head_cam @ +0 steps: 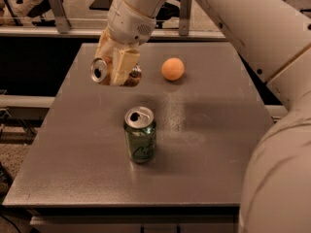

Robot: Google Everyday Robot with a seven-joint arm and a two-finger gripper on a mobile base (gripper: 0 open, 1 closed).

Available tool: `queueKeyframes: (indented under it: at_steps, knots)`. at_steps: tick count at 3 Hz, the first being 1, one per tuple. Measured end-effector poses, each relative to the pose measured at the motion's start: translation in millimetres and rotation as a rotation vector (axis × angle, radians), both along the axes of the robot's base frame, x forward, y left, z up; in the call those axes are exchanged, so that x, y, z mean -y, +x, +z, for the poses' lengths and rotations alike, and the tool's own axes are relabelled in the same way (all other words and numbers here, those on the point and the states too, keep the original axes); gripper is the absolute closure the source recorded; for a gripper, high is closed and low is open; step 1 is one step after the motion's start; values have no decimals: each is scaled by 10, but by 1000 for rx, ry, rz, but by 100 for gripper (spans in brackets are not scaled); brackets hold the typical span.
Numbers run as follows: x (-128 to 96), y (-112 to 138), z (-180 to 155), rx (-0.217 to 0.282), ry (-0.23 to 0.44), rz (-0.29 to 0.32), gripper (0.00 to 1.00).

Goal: Place orange can upright

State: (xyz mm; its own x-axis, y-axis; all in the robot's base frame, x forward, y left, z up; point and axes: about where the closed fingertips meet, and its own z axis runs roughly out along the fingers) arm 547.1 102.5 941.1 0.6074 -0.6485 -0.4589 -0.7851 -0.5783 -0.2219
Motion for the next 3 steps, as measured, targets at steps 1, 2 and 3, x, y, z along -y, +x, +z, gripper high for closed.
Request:
queueKeyframes:
  at_steps: [1,2,3]
  knots:
    - [-96,-88,68,-216,188,-148,100]
    - [-116,-58,44,-291,255,-204,100]
    - [-120,-14,-66,-327,361,-222,100]
